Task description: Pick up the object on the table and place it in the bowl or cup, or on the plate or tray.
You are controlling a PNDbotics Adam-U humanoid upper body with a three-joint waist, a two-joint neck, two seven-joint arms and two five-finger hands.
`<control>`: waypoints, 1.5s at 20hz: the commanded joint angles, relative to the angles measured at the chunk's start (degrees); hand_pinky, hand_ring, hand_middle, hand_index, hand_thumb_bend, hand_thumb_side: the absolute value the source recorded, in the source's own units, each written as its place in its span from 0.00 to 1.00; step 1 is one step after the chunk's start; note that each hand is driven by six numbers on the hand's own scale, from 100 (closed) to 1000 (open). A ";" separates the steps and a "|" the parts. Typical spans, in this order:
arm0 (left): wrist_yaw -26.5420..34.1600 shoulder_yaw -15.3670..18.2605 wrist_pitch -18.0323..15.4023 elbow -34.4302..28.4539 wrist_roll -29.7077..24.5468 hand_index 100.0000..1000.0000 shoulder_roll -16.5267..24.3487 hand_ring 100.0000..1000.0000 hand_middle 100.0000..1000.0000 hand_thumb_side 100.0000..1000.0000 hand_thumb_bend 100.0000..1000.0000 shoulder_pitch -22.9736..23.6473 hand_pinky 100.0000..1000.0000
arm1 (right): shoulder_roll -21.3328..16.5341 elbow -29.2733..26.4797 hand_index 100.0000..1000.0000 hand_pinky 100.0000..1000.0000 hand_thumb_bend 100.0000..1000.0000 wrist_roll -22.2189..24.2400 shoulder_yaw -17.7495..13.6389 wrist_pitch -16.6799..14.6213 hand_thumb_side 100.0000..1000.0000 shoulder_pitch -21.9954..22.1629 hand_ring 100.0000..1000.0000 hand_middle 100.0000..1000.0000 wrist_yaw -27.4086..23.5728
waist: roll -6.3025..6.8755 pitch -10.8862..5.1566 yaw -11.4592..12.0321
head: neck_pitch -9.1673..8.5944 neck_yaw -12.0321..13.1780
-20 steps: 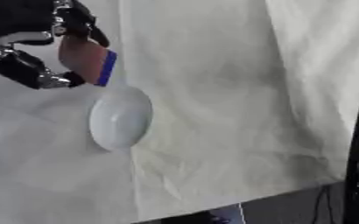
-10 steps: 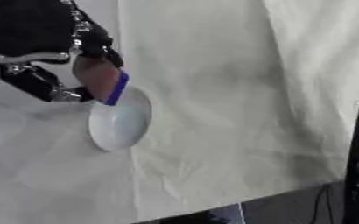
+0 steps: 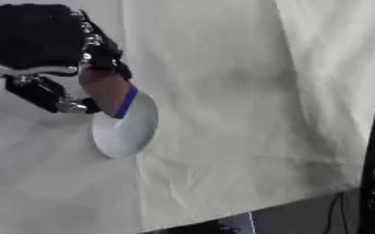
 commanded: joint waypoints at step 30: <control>3.73 -1.21 -4.45 -0.82 -9.97 1.00 -0.87 0.87 0.89 0.95 0.40 -0.68 0.70 | -0.22 -1.03 0.98 0.64 0.00 -0.03 0.19 -0.06 0.56 -1.13 0.71 0.93 0.14 | -0.49 -0.71 0.03 | -0.22 0.62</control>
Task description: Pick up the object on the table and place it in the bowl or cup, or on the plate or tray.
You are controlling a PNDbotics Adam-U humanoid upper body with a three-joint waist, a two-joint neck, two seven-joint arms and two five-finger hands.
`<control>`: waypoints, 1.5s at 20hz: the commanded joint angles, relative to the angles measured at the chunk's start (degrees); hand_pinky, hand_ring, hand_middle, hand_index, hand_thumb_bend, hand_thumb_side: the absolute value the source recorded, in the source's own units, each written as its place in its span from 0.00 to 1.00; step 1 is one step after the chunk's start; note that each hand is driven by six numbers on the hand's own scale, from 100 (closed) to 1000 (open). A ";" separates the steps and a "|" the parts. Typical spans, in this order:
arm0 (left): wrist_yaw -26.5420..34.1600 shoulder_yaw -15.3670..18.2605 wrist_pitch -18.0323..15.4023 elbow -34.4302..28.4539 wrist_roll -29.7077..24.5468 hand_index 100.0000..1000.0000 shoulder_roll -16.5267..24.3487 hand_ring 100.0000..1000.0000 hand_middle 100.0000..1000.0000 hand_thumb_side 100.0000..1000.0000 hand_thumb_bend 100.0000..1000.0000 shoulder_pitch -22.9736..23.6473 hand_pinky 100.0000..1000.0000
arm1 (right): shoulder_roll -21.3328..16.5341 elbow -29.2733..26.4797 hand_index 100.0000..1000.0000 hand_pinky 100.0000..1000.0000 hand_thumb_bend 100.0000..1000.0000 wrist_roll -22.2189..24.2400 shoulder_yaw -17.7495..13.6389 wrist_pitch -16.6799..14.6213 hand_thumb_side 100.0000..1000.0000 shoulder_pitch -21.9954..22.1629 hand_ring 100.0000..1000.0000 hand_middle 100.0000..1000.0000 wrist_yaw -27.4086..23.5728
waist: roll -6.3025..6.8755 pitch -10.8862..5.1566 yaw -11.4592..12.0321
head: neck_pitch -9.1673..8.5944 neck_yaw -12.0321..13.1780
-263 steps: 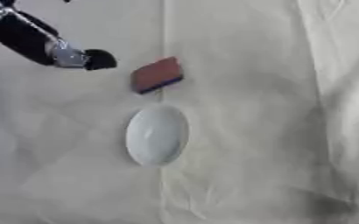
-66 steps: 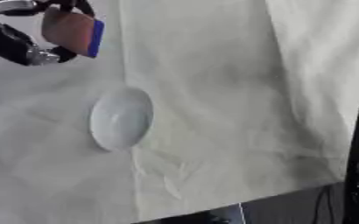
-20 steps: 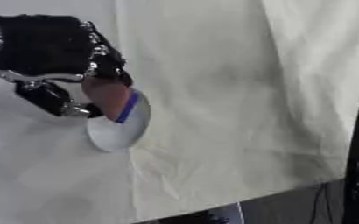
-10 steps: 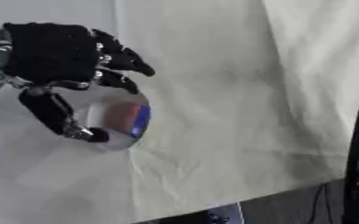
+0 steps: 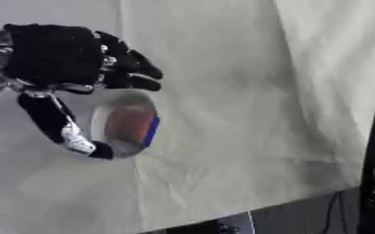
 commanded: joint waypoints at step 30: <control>61.98 6.69 -22.82 -0.82 18.91 1.00 -25.93 1.00 0.99 0.87 0.00 25.27 0.94 | -0.65 -2.26 0.95 0.72 0.00 -4.32 -1.21 -2.50 0.52 1.62 0.83 0.91 0.34 | -4.73 -1.17 10.19 | -0.22 5.69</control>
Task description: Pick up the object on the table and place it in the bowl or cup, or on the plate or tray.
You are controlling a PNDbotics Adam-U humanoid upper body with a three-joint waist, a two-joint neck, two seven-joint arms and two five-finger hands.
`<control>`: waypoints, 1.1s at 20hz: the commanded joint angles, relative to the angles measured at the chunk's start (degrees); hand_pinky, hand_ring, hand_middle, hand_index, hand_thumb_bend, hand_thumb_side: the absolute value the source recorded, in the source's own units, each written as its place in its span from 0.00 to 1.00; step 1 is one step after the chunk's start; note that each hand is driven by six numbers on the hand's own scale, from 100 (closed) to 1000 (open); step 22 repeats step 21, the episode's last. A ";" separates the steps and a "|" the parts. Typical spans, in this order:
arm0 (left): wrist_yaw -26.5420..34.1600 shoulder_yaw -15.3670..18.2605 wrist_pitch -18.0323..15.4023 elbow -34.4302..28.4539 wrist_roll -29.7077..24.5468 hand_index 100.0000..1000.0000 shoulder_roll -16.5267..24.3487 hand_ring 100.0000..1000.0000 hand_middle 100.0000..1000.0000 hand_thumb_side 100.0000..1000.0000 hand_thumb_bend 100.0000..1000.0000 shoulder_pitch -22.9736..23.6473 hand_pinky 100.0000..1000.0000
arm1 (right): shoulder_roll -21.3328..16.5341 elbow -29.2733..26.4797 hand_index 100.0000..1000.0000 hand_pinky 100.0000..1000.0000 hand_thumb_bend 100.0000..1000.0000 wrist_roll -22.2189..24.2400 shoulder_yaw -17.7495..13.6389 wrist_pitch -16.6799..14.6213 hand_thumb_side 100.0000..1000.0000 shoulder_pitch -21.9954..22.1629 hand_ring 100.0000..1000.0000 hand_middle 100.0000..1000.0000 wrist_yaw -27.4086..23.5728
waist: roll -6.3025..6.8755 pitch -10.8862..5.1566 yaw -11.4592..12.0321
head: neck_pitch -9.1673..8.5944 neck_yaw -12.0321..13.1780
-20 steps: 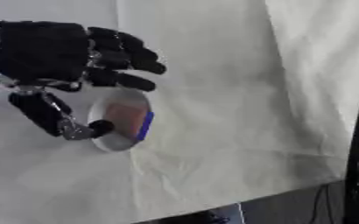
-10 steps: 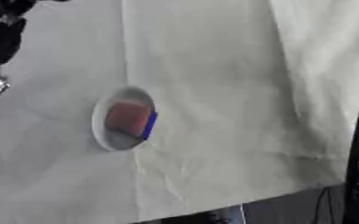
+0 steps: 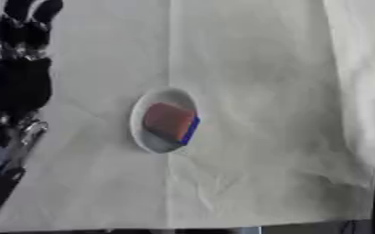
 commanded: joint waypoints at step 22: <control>3.57 -2.54 4.43 -0.84 -13.93 0.99 -7.91 0.99 0.98 0.91 0.00 2.15 0.93 | 4.30 -2.87 0.95 0.78 0.00 -1.42 2.93 -5.34 0.56 -1.88 0.87 0.95 2.27 | -5.12 0.27 3.03 | -0.22 9.09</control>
